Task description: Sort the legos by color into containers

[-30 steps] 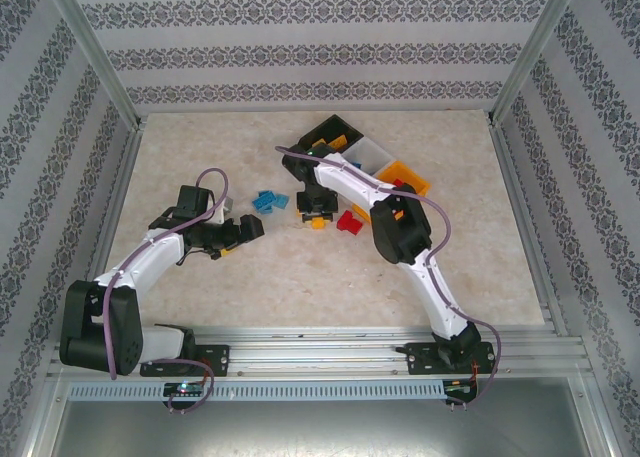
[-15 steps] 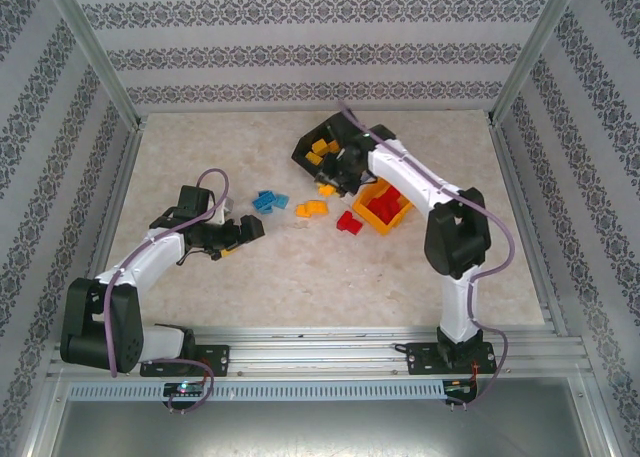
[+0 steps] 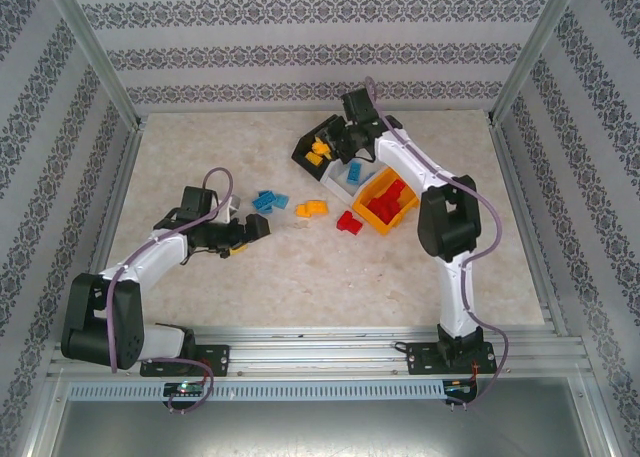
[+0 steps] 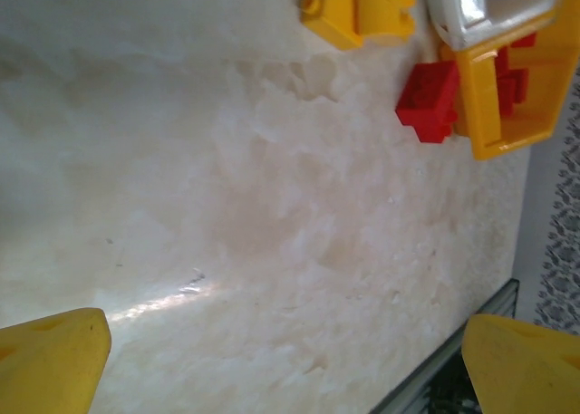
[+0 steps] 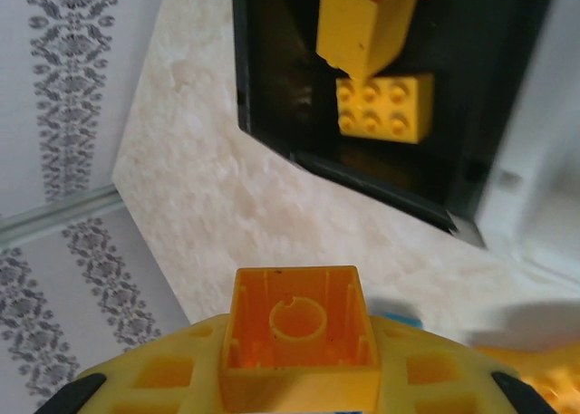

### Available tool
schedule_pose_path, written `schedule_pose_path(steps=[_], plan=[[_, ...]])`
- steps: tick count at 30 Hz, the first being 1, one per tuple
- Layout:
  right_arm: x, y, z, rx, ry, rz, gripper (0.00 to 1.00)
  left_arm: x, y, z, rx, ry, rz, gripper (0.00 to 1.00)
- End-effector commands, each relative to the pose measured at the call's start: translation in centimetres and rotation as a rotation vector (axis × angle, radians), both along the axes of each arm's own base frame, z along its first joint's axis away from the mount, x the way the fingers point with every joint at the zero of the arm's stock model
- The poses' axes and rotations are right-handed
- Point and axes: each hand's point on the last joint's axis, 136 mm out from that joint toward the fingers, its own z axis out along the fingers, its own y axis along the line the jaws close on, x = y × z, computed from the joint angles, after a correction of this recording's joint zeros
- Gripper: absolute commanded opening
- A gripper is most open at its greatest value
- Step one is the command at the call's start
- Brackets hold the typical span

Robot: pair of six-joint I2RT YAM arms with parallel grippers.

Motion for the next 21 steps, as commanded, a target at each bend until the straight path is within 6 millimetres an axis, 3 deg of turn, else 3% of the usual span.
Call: schedule_pose_path(steps=[1,10,16,21], plan=[[2.4,-0.4,0.2,0.036,0.0,-0.043,0.29,0.4,-1.7,1.4,-0.092,-0.066,-0.048,1.0],[6.4,-1.7,-2.3,0.027,0.017,-0.109,0.32,0.2,-1.9,1.3,-0.083,-0.075,-0.062,1.0],[7.6,-2.6,-2.7,0.015,0.004,-0.127,0.57,0.1,-2.0,1.1,-0.08,-0.065,-0.068,1.0],[6.8,-3.3,-1.3,-0.021,-0.023,-0.098,0.63,0.1,-2.0,0.9,-0.082,-0.059,-0.065,1.0]])
